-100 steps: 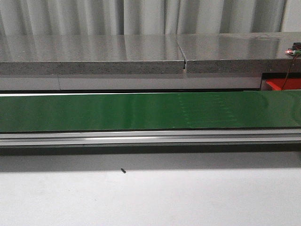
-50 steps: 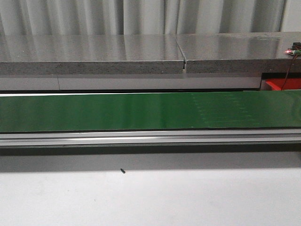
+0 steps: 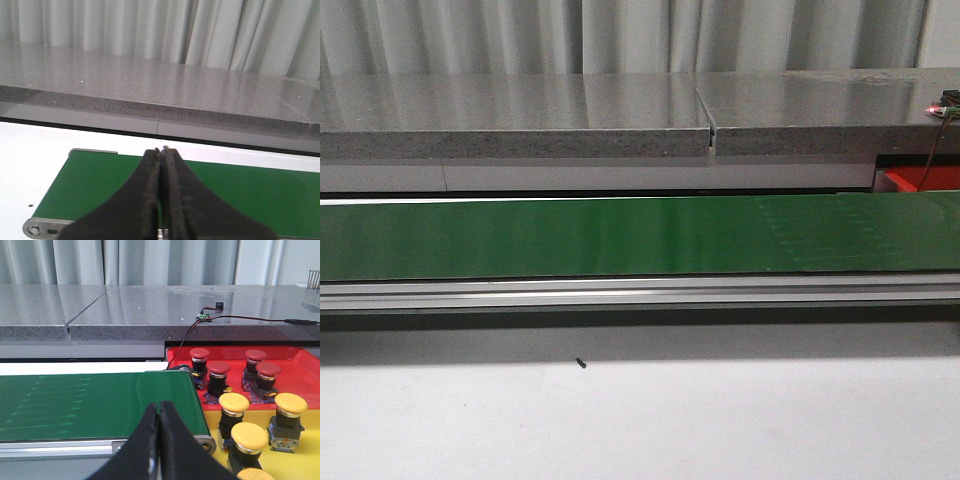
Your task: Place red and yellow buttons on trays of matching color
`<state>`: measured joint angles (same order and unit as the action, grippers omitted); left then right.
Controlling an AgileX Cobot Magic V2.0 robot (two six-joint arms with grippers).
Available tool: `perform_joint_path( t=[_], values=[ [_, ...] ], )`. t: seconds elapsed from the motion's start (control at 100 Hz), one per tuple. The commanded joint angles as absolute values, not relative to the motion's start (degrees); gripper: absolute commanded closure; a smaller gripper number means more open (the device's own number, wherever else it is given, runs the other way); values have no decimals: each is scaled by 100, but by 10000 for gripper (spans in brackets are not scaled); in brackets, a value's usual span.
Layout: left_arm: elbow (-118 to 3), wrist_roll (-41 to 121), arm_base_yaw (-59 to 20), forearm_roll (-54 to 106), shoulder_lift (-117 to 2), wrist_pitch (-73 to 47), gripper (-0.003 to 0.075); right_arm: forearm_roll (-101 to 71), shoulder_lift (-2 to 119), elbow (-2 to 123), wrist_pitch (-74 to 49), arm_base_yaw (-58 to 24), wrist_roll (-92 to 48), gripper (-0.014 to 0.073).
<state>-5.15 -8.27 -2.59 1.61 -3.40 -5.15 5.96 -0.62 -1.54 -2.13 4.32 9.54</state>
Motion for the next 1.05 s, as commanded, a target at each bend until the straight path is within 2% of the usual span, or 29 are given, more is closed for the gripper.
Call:
perform_joint_path(
  t=[0.0,0.16,0.24,0.5,1.04],
  values=[
    [-342,-289,-235,588,-204,220,741,618,-169,-63,192,457,943,660],
    [185,-376,-235,702,218,288,741,618,-169,-63,192,457,943,660],
    [162,-647,-235,434,220,0,741,618,-169,-63,192,457,943,660],
    [165,-689,-272,465,220,401,741,618,-169,-63,192,457,943,660],
    [165,-689,-272,465,220,401,741,618,-169,-63,192,457,943,660]
  ],
)
